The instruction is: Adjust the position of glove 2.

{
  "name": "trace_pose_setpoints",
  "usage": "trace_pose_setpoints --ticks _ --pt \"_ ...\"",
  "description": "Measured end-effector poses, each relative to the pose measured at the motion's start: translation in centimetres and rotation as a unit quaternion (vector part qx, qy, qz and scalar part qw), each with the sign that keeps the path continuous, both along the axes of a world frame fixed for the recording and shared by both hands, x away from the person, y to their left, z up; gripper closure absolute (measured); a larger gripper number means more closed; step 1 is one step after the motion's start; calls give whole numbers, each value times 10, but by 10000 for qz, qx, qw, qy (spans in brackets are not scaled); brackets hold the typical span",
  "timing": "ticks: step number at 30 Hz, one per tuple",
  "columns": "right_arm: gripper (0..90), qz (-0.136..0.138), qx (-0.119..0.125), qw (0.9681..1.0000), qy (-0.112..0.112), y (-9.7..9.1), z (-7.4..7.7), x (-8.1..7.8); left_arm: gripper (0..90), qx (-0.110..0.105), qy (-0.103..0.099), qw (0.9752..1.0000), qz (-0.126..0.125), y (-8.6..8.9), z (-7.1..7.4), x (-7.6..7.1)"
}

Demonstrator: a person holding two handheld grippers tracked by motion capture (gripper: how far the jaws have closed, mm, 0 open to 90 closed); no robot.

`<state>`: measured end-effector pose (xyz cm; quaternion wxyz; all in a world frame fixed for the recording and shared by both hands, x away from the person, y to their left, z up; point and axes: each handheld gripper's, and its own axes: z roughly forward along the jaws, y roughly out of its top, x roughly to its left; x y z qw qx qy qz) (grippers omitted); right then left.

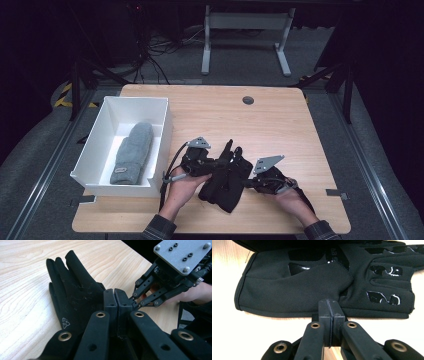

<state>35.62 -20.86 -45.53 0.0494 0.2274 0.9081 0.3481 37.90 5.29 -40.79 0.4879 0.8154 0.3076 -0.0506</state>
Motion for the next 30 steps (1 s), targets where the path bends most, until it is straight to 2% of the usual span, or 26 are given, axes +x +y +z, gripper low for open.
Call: trace_pose_setpoints --ticks 16,26,30 --pt "900 40 13 10000 -36 18 -1 1 894 266 -1 9996 -60 -11 -8 -4" --pt "900 50 24 10000 -76 26 -2 2 894 481 28 9986 -212 -21 -17 -7" --pt "900 48 45 9999 -95 29 -3 2 895 505 26 9984 -254 -25 -19 -8"
